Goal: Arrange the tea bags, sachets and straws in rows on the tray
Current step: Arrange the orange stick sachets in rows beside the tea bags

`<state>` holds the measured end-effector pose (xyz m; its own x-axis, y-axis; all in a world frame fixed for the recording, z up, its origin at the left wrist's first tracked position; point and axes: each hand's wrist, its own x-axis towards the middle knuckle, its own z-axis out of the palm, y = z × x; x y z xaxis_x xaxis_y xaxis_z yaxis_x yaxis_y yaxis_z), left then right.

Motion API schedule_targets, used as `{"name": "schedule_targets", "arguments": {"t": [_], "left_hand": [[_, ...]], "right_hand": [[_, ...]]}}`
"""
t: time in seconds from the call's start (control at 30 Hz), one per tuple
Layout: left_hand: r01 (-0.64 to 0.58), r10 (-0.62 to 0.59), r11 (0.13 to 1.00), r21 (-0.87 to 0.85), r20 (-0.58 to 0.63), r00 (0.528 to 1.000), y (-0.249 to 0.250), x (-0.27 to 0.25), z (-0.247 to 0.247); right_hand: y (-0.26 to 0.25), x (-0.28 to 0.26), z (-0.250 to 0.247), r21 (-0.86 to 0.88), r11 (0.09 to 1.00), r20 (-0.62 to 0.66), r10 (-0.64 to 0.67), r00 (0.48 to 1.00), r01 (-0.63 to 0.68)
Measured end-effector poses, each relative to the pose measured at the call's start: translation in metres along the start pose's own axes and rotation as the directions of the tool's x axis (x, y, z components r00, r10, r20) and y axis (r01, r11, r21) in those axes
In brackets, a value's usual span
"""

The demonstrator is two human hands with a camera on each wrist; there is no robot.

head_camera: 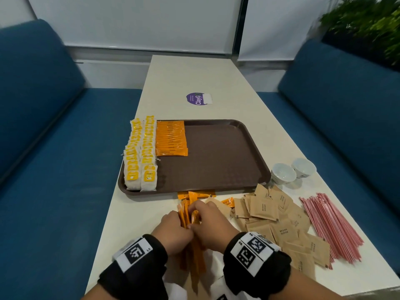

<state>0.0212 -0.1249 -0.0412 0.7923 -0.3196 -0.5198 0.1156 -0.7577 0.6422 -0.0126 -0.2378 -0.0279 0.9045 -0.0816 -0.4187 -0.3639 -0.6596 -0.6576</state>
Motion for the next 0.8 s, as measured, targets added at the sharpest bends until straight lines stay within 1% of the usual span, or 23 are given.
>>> {"name": "schedule_targets", "arguments": {"t": [0.07,0.13,0.23,0.33,0.5,0.6,0.67,0.73,0.8], "left_hand": [[0.007,-0.005,1.000,-0.029,0.051,0.999,0.000,0.000,-0.003],[0.012,-0.014,0.999,0.032,0.074,0.997,0.001,0.002,-0.001],[0.041,-0.042,0.978,0.205,0.000,0.999,0.006,0.002,0.005],[0.043,-0.024,0.946,0.320,-0.063,0.998,0.011,0.002,0.007],[0.019,0.015,0.941,0.338,-0.099,0.995,0.010,0.006,0.002],[0.012,0.025,0.956,0.293,-0.120,0.992,0.012,0.006,-0.002],[0.000,0.031,0.966,0.258,-0.114,0.993,0.013,0.005,-0.004],[-0.011,0.029,0.976,0.219,-0.078,0.997,0.009,0.009,-0.005],[-0.021,0.030,0.987,0.157,-0.055,0.998,0.006,0.008,-0.010]], "right_hand": [[0.003,0.002,-0.001,0.031,1.000,0.003,0.000,1.000,0.000],[0.005,0.004,-0.001,0.038,0.999,-0.006,-0.013,1.000,0.013],[0.006,0.005,0.000,0.074,0.997,-0.019,-0.037,0.999,0.038],[0.008,0.004,0.000,0.110,0.992,-0.031,-0.066,0.997,0.069],[0.010,0.002,-0.006,0.205,0.974,-0.019,-0.096,0.995,0.098],[0.011,0.001,-0.010,0.095,0.988,-0.036,-0.116,0.993,0.119],[0.013,0.000,-0.016,-0.052,0.991,-0.074,-0.129,0.989,0.125],[0.015,-0.002,-0.023,-0.246,0.960,-0.118,-0.169,0.978,0.136],[0.020,-0.002,-0.029,-0.385,0.911,-0.114,-0.204,0.972,0.146]]}}
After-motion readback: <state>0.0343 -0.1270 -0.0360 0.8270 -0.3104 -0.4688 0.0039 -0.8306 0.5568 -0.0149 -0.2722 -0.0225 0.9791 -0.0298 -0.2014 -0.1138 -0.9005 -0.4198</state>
